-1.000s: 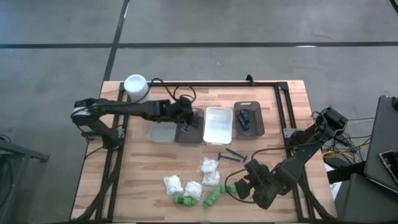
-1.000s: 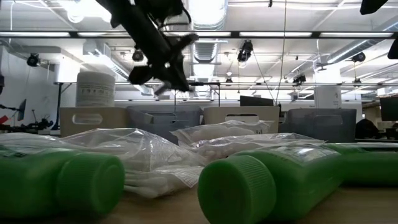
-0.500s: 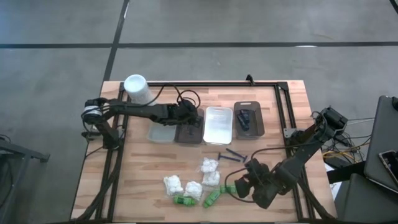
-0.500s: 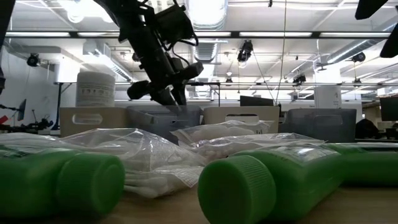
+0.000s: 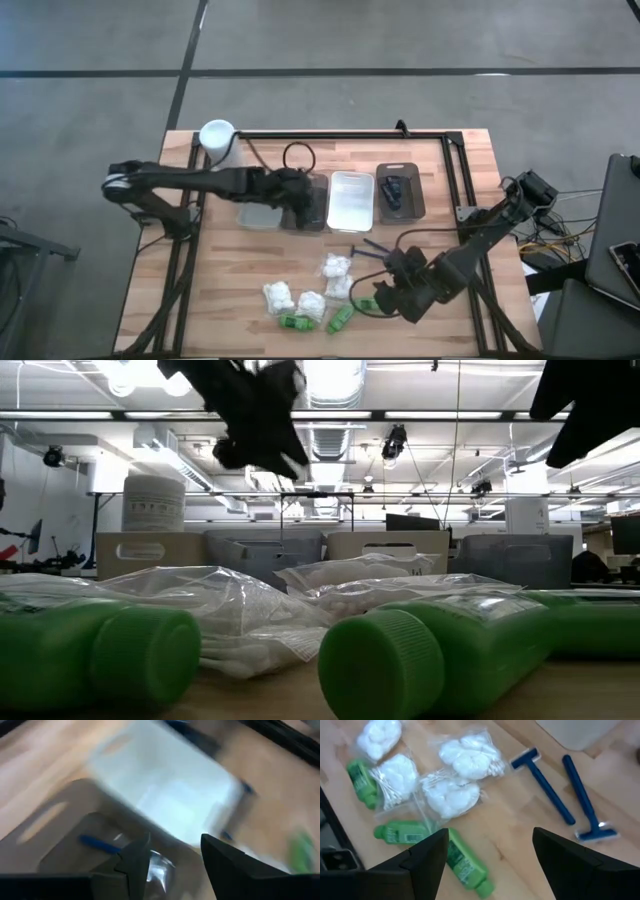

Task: Pick & Place Travel size toiletries
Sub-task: Put the blue razor into the left black bin

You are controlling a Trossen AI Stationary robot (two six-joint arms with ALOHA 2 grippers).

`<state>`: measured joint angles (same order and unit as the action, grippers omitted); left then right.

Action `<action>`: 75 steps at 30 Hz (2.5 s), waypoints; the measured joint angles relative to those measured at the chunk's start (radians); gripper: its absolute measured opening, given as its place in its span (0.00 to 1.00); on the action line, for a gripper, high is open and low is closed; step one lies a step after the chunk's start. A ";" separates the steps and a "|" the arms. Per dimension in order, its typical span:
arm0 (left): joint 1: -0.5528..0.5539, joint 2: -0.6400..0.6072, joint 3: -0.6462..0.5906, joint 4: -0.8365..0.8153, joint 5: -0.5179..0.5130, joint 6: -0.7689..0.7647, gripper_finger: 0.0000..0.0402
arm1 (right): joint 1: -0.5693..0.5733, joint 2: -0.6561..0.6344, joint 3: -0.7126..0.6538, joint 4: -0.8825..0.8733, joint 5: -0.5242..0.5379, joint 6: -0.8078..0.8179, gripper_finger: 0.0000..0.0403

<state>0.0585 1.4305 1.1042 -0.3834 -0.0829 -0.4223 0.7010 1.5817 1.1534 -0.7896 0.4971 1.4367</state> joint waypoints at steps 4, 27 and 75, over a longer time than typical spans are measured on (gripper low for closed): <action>-0.068 -0.040 -0.017 0.014 0.148 0.181 0.45 | -0.017 -0.017 0.004 -0.016 -0.040 0.027 0.72; -0.266 0.177 0.071 0.009 0.100 0.371 0.41 | 0.037 -0.086 0.014 0.007 -0.030 0.081 0.89; -0.161 -0.276 -0.437 -0.015 -0.073 0.400 0.41 | -0.340 0.085 -0.218 0.222 -0.342 -0.826 0.59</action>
<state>-0.1030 1.1549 0.6674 -0.3981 -0.1560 -0.0227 0.3611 1.6665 0.9355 -0.5681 0.1551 0.6103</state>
